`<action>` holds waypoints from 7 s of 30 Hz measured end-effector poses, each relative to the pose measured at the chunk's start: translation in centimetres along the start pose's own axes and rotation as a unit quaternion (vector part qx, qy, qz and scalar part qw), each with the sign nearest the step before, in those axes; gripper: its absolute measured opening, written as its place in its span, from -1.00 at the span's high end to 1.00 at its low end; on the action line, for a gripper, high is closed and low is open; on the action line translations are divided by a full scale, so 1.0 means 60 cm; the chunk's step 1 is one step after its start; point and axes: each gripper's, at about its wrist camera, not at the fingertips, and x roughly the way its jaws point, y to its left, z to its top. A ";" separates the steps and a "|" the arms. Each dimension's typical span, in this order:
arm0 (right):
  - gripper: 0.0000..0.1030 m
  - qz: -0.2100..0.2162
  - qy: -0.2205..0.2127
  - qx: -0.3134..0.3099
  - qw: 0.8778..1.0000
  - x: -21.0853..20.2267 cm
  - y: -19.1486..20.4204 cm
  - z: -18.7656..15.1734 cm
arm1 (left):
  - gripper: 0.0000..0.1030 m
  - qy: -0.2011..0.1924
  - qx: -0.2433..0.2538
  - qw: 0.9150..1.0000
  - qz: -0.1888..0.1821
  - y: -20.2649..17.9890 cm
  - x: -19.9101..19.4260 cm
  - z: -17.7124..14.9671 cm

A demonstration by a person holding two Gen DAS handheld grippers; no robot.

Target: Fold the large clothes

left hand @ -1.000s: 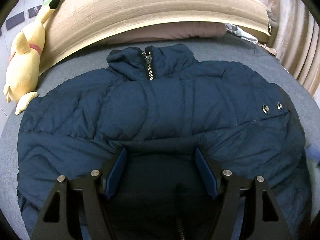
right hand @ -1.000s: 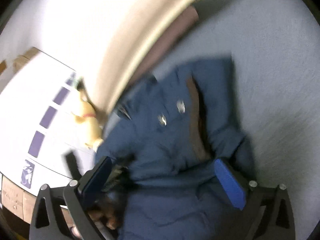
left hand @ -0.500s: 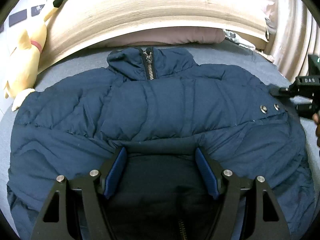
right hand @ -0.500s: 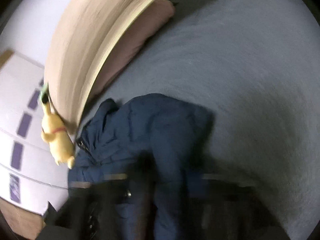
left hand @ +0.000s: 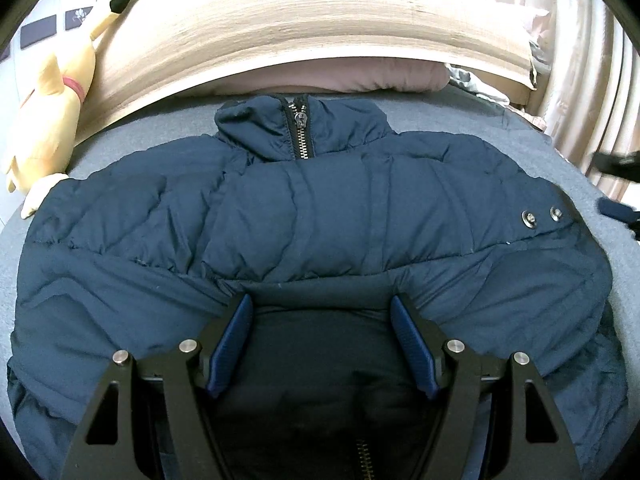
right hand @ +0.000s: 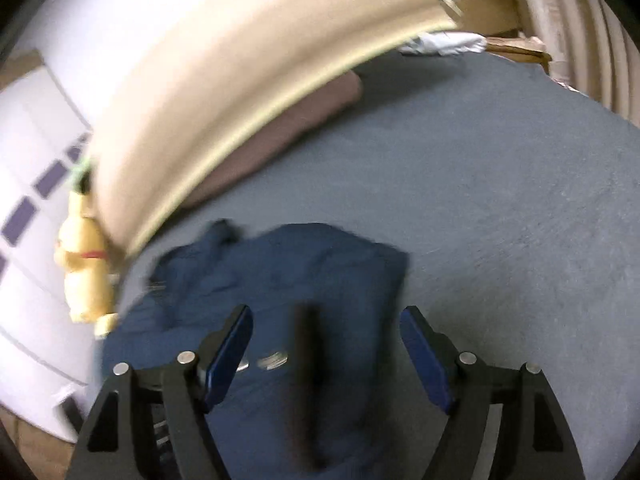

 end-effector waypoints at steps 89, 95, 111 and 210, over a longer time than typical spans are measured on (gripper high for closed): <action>-0.77 0.096 0.097 0.119 0.983 -0.318 -0.101 -0.454 | -0.64 0.075 -0.262 0.956 -0.110 0.344 -0.436 -0.431; -0.77 0.147 0.091 0.128 0.977 -0.308 -0.088 -0.447 | -0.64 0.053 -0.321 0.928 -0.180 0.378 -0.442 -0.437; -0.77 0.180 0.117 0.156 0.964 -0.281 -0.096 -0.457 | -0.75 0.137 -0.358 0.851 -0.360 0.362 -0.381 -0.435; 0.72 0.201 0.154 0.146 0.956 -0.264 -0.048 -0.512 | 0.71 0.112 -0.231 0.940 -0.225 0.250 -0.368 -0.428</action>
